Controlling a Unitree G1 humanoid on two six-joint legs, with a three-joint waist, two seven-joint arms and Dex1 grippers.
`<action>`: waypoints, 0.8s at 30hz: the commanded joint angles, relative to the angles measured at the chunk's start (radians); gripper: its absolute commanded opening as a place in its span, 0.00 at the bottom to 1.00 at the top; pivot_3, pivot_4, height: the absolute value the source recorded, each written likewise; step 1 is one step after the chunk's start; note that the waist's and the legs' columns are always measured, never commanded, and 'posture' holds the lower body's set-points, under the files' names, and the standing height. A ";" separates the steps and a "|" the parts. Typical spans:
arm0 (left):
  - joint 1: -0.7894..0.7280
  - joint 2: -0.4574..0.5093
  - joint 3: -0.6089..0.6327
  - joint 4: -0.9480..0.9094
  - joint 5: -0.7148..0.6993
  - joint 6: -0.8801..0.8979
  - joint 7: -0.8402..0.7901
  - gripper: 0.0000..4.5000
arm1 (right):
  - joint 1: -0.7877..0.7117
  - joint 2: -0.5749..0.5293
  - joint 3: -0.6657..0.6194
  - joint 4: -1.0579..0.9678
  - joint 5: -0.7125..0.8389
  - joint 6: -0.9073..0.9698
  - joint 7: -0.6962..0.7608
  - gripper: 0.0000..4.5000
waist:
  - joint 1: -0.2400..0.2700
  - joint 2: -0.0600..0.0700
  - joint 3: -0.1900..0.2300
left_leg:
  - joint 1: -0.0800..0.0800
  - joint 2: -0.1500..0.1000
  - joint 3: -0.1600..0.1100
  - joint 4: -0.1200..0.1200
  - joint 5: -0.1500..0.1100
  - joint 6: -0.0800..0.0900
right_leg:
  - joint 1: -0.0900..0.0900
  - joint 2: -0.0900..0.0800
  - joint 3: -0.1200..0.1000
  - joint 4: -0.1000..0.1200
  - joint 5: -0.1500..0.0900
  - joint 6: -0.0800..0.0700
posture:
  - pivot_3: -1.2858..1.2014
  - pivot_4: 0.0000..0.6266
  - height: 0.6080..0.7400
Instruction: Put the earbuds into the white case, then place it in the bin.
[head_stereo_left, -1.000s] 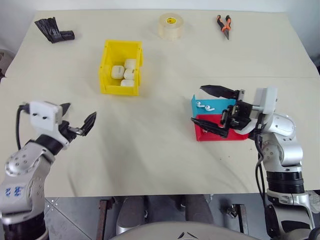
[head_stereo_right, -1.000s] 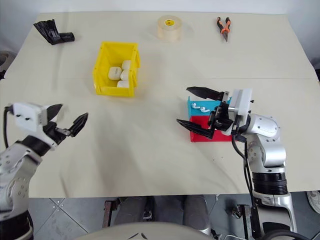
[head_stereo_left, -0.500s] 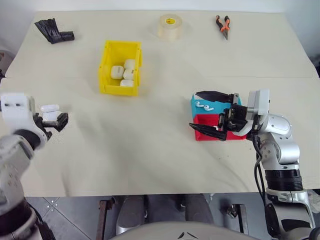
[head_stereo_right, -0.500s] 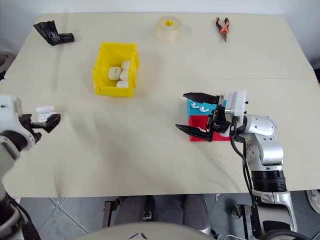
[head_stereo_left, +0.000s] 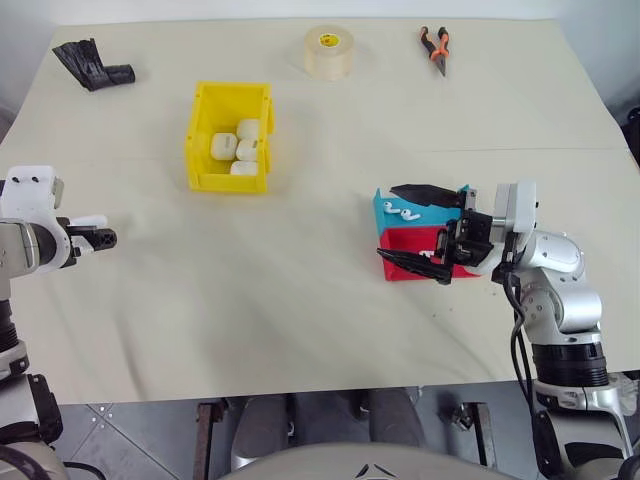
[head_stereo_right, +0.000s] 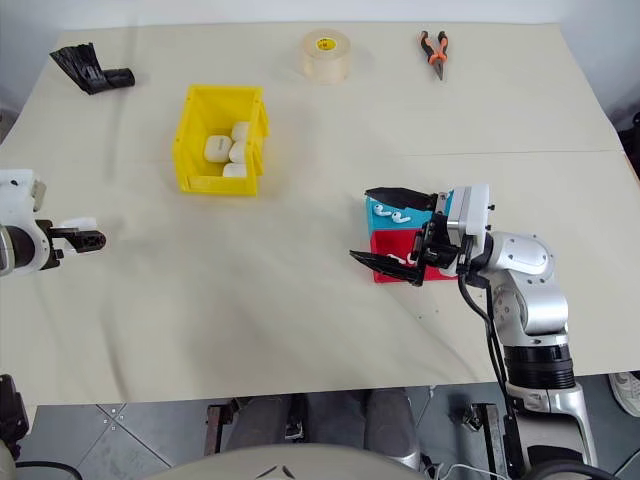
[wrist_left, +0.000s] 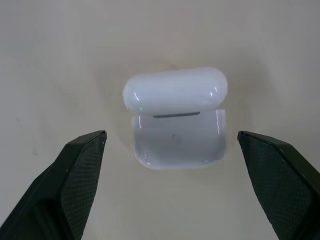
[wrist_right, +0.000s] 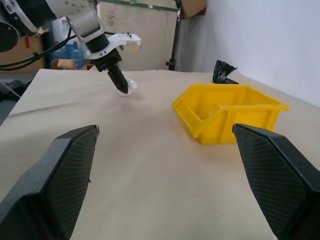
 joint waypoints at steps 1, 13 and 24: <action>-0.027 -0.006 0.000 0.002 0.028 -0.017 -0.007 1.00 | 0.011 -0.013 -0.028 -0.057 0.014 -0.011 -0.016 1.00 | 0.000 0.000 0.000 | 0.000 0.000 0.000 0.001 0.000 0.000 | 0.000 0.000 0.000 0.000 0.000 0.000 | 0.52 0.24 1.00; -0.030 -0.041 -0.022 0.047 0.088 -0.004 0.004 1.00 | 0.040 -0.016 -0.040 -0.085 0.015 -0.014 -0.047 1.00 | 0.000 0.000 0.000 | 0.000 0.000 0.000 0.002 0.000 0.000 | 0.000 0.000 0.000 0.001 0.000 0.000 | 0.52 0.24 1.00; -0.029 -0.066 0.022 0.054 0.104 0.010 0.004 0.72 | 0.047 -0.013 -0.042 -0.083 0.010 -0.021 -0.060 1.00 | 0.000 0.000 0.000 | 0.000 0.000 0.000 0.003 0.000 0.000 | 0.000 0.000 0.001 0.003 0.000 0.000 | 0.52 0.24 1.00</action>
